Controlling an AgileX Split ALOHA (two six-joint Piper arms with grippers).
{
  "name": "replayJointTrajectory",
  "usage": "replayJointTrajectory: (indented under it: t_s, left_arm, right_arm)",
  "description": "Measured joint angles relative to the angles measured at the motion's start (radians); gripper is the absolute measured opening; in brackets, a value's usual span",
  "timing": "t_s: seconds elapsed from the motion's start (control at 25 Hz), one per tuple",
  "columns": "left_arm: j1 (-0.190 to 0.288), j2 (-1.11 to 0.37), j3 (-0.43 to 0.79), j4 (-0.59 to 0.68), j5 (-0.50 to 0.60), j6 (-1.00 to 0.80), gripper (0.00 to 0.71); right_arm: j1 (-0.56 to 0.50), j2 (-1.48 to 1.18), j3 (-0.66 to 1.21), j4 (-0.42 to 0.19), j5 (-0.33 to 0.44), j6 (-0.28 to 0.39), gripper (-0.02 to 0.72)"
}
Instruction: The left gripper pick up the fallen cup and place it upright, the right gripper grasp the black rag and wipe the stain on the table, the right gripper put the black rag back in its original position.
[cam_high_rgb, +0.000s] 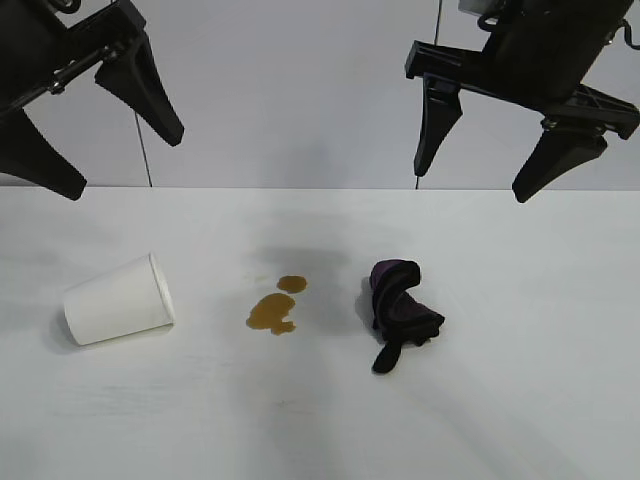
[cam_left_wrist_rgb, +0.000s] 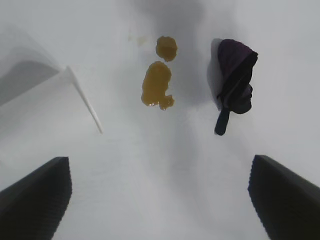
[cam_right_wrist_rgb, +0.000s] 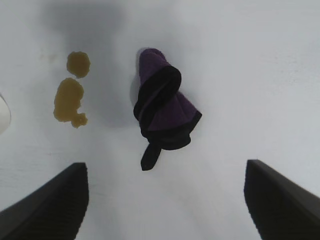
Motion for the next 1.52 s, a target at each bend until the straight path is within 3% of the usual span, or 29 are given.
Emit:
replayJointTrajectory:
  t_s: [0.16, 0.32, 0.52, 1.08, 1.52]
  left_arm:
    - [-0.011, 0.0, -0.003, 0.146, 0.072, 0.285, 0.693]
    - [-0.061, 0.0, -0.003, 0.323, 0.087, 0.594, 0.693]
    - [-0.098, 0.019, -0.004, 0.356, 0.017, 0.744, 0.693]
    - [-0.102, 0.242, -0.005, 0.338, -0.138, 0.781, 0.693]
    - [-0.105, 0.338, -0.005, 0.232, -0.233, 0.879, 0.693]
  right_arm:
    - [0.0, 0.0, 0.0, 0.0, 0.0, 0.0, 0.589]
    - [0.0, 0.0, 0.0, 0.0, 0.0, 0.0, 0.589]
    - [0.0, 0.0, 0.0, 0.0, 0.0, 0.0, 0.589]
    - [0.0, 0.0, 0.0, 0.0, -0.002, -0.008, 0.589]
    - [0.0, 0.0, 0.0, -0.001, -0.026, -0.024, 0.589]
